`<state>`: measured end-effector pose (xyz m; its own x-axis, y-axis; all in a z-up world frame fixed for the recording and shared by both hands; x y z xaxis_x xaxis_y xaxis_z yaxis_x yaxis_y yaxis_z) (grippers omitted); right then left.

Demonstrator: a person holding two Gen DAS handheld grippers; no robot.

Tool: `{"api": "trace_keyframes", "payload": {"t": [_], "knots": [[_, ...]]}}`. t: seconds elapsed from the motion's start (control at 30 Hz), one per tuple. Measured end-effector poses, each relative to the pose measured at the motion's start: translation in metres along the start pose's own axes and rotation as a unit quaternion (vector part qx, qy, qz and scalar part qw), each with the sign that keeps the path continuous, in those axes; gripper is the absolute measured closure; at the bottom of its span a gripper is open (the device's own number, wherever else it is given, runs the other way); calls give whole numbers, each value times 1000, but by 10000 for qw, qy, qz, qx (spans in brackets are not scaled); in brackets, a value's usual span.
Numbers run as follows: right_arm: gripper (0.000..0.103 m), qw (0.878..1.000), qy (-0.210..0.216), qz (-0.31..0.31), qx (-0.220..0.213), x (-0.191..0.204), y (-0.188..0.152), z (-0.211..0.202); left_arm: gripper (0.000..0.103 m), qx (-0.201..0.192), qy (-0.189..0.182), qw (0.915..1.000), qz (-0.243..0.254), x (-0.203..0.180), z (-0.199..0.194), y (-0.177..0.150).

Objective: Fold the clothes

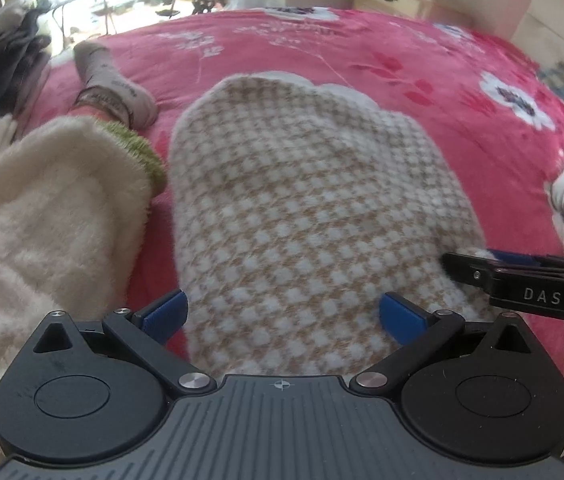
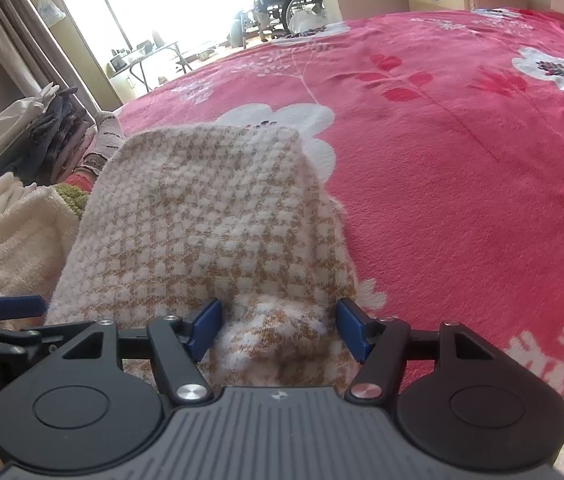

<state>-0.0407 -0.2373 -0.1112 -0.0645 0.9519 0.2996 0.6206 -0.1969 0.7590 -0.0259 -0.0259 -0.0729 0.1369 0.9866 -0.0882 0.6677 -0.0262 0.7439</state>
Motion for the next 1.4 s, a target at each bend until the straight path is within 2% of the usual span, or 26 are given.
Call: {"api": "trace_keyframes", "payload": {"t": [0.1,0.3,0.37,0.53,0.7,0.83,0.93,1.03,1.2,1.27,1.4], "knots": [[36,10000,-1,6,-5,0,0,0,0,28,-49,9998,-186,4,1,-1],[35,10000,-3,63,-14,-1,-1,1,0,-65,-135,9996,-244,10,-4,3],[34,10000,-2,76,-15,-1,-1,1,0,-196,-152,9990,-362,15,-9,6],[34,9999,5,115,-10,-2,-2,1,0,-155,-256,9955,-901,33,-4,8],[33,9998,65,179,84,-4,0,2,0,136,-555,9853,-1607,47,21,3],[30,9983,253,347,385,-11,10,3,0,258,-620,9823,-1747,49,36,3],[28,9932,414,911,587,-27,22,5,0,390,-752,9784,-1884,54,47,6],[28,9856,391,1441,790,-51,36,12,0,483,-903,9734,-2051,62,55,6],[27,9724,471,1942,1201,-82,61,36,0,586,-1147,9602,-2477,76,68,4],[27,9730,483,1909,1201,-85,71,44,0,602,-1211,9564,-2588,78,72,2],[27,9775,913,1751,738,-69,88,47,0,610,-1348,9465,-2868,79,78,-6]]}}
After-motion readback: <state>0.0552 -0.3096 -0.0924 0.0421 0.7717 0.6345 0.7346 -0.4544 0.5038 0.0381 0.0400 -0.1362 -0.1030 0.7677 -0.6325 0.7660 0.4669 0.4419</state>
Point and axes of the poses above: each gripper's, at about its wrist camera, not at the fingertips, and z roughly the way its jaws point, x to its left, y to its top, the point moved 3 cm from there along z, roughly the way its jaws point, and after that the axes turned 15 degrees about -x, right-handed, at the moved point
